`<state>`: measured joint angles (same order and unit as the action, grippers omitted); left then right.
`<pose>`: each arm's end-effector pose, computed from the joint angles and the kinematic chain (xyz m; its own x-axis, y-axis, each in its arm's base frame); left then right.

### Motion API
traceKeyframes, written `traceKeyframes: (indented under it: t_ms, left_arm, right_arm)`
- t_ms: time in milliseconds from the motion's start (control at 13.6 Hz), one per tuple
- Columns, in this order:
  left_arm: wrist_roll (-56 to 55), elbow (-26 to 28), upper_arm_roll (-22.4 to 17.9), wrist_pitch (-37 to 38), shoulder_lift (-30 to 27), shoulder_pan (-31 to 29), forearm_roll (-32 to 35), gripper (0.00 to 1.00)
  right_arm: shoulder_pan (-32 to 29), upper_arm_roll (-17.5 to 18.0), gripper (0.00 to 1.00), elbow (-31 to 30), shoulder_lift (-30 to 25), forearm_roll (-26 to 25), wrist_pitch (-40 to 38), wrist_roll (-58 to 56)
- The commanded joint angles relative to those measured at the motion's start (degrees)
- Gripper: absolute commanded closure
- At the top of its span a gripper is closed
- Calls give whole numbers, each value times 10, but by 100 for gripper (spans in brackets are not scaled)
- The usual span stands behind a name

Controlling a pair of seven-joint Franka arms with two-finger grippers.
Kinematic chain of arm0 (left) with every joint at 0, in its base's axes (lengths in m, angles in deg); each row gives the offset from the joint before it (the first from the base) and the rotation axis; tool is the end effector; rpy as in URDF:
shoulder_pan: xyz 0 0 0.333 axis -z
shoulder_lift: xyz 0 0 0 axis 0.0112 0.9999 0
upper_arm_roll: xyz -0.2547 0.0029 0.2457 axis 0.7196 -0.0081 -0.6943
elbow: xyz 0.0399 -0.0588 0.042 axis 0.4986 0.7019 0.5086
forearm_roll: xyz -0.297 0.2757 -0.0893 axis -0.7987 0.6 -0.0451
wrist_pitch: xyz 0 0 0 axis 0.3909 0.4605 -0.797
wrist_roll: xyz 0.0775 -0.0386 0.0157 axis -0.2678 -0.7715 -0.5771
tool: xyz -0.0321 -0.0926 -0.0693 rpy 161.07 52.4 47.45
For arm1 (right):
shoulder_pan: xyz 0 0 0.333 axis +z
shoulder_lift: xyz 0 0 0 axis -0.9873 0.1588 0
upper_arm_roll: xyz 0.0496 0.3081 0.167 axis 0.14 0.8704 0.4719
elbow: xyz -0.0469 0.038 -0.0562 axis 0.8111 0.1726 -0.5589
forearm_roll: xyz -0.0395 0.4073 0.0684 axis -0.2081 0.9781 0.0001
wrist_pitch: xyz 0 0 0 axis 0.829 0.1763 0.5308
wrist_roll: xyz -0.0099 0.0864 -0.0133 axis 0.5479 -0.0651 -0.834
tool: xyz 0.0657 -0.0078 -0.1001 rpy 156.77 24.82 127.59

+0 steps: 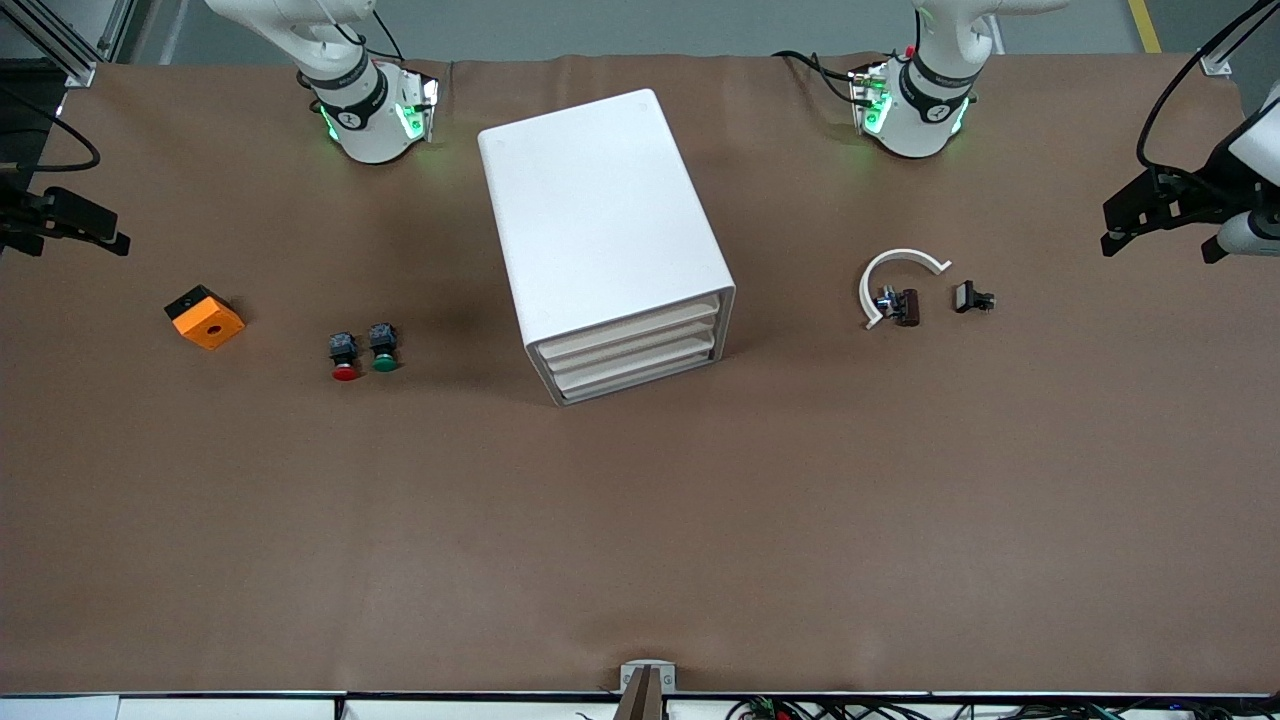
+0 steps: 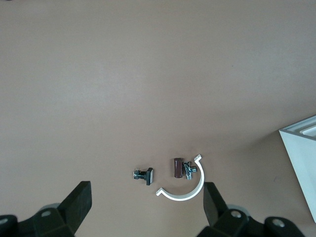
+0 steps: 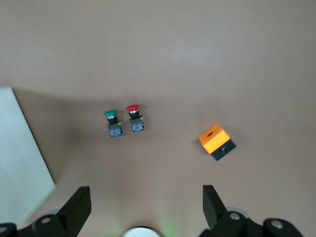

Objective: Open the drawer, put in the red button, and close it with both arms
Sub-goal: 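Reach the left gripper to the drawer while the right gripper reaches the buttons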

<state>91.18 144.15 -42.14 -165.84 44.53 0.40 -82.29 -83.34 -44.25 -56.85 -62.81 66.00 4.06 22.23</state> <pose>0.5657 -0.0361 0.6848 0.9925 -0.1123 0.0481 -0.1112 -0.9935 -0.0250 0.5526 -0.0721 0.6372 0.9907 0.0724 -0.1149 0.0700 -0.9973 -0.0241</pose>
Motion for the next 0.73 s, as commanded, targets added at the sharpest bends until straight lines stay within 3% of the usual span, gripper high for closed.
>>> traceKeyframes:
  t_ms: [0, 367, 661]
  left_arm:
    - [1, -12, 5, 11, 3, -4, 4, 0]
    - [5, -11, 16, 15, 53, 17, -14, 0]
    - [-1, -13, 17, 1, 148, 57, -111, 0]
  right_arm:
    - [-50, 5, 0, -45, 0, -5, 34, -117]
    - [-85, 4, 0, -177, -7, -5, 150, -223]
    - [-134, 4, 0, -291, -9, -6, 281, -330]
